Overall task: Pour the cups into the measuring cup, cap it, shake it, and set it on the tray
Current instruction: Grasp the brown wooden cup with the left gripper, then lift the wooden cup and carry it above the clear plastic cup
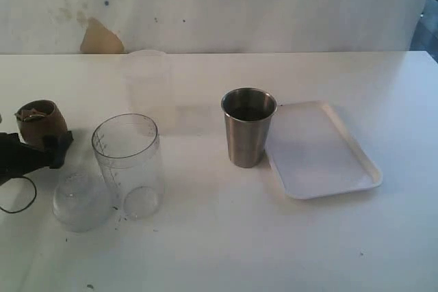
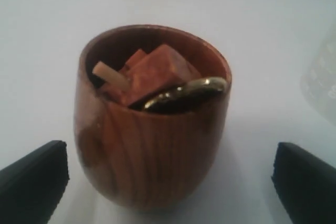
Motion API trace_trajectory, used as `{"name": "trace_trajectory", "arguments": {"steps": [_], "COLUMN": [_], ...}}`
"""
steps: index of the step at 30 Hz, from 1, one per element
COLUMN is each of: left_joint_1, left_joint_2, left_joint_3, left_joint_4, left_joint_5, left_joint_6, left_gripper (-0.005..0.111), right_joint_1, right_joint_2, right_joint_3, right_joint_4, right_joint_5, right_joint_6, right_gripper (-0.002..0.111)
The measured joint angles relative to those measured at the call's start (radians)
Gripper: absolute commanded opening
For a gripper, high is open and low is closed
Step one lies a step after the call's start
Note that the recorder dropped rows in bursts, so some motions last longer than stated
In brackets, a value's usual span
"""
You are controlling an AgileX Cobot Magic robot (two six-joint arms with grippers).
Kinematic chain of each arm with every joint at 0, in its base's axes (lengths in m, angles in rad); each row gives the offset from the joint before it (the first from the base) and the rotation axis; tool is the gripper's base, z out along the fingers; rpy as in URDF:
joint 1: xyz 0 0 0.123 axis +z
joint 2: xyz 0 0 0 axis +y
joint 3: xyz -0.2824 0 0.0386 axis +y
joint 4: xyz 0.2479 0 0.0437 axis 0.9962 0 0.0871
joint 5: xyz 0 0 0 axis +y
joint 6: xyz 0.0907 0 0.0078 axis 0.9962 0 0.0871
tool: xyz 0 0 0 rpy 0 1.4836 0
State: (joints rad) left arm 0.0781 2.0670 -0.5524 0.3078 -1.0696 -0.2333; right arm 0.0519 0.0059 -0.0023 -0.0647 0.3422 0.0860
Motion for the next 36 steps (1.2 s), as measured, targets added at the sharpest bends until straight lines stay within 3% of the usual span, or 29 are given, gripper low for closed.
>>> {"name": "trace_trajectory", "arguments": {"steps": [17, 19, 21, 25, 31, 36], "left_joint_1": [0.0, 0.0, 0.0, 0.0, 0.0, 0.0], "left_joint_2": [0.089, 0.089, 0.089, 0.089, 0.064, -0.114], "left_joint_3": [-0.149, -0.155, -0.157, -0.157, -0.161, -0.155], "left_joint_4": [0.011, 0.011, 0.011, 0.011, 0.033, 0.112], "left_joint_5": [0.045, 0.045, 0.045, 0.05, 0.114, 0.196], "left_joint_6": [0.012, 0.012, 0.012, 0.014, -0.004, -0.019], "left_gripper": [0.103, 0.092, 0.071, 0.004, 0.0, 0.0], "right_joint_1": [0.0, 0.0, 0.0, 0.0, 0.0, 0.0], "right_joint_2": [0.0, 0.0, 0.0, 0.0, 0.0, 0.0], "right_joint_3": [0.0, 0.0, 0.0, 0.0, 0.0, 0.0], "right_joint_4": [0.0, 0.0, 0.0, 0.0, 0.0, 0.0], "right_joint_5": [0.0, 0.0, 0.0, 0.0, 0.0, 0.0], "right_joint_6": [0.0, 0.0, 0.0, 0.0, 0.0, 0.0], "right_gripper": [0.0, 0.0, 0.0, 0.0, 0.0, 0.0]}}
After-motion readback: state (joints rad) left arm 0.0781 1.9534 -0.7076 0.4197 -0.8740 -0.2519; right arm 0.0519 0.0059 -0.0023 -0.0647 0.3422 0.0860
